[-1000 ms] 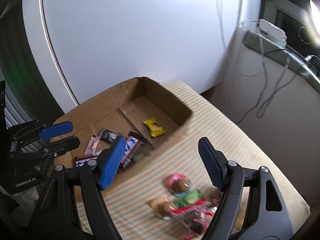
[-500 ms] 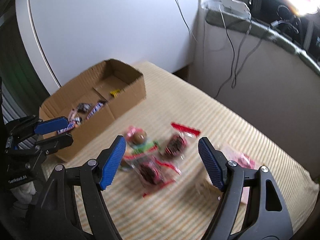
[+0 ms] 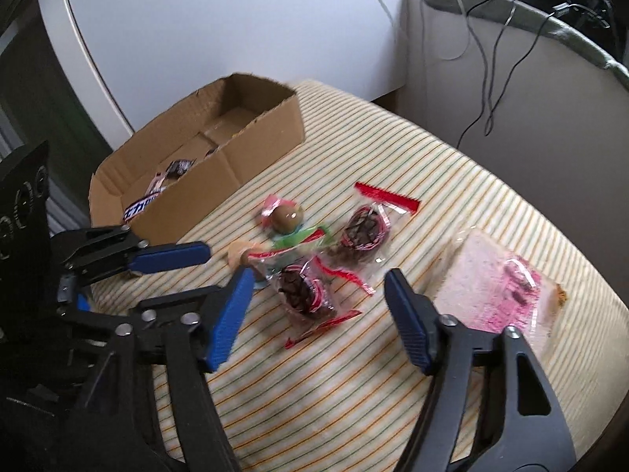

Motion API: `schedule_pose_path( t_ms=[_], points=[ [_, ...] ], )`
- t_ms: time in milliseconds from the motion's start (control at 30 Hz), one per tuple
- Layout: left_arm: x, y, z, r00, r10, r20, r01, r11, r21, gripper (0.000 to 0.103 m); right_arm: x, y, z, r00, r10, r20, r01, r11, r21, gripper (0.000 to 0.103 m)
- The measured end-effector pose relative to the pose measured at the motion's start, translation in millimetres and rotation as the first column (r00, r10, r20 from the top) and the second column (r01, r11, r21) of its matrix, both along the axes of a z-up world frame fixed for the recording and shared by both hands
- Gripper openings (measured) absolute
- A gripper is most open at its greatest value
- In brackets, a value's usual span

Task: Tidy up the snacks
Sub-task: 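Move both open tools back over the loose snacks, then grasp the chocolate egg with the left tool while the right tool grasps the red-wrapped packet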

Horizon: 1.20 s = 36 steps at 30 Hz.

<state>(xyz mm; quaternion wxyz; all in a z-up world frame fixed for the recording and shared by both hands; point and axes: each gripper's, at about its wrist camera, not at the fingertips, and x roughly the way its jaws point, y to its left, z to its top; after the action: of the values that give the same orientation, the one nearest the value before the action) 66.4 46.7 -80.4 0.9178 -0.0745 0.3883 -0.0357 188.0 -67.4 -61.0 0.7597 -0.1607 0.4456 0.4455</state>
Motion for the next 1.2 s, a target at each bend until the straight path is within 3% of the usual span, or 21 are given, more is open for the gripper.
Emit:
schedule_pose_path(
  t_ms=[433,533,800,867,1200],
  points=[
    [21,0,-23,0.999,0.011,-0.048,-0.01,1.0,0.029,0.032,15,19,-31,0.997,0.02,-0.074,-0.024,0.998,-0.052,0.067],
    [27,-1,-27,0.998,0.007,-0.056,-0.005,0.999,0.038,0.032,18,20,-34,0.996,0.026,-0.09,-0.031,0.998,-0.052,0.056],
    [34,-7,-35,0.998,-0.003,-0.066,0.007,0.998,0.058,0.032,19,25,-44,0.993,0.031,-0.11,-0.04,0.996,-0.085,0.048],
    [34,-7,-35,0.998,-0.004,-0.063,0.007,0.998,0.057,0.032,18,26,-46,0.995,0.033,-0.098,-0.042,0.994,-0.097,0.039],
    [25,-3,-36,0.999,0.005,-0.047,-0.003,0.999,0.037,0.027,17,13,-42,0.995,-0.008,-0.099,0.0,0.996,-0.084,0.034]
  ],
)
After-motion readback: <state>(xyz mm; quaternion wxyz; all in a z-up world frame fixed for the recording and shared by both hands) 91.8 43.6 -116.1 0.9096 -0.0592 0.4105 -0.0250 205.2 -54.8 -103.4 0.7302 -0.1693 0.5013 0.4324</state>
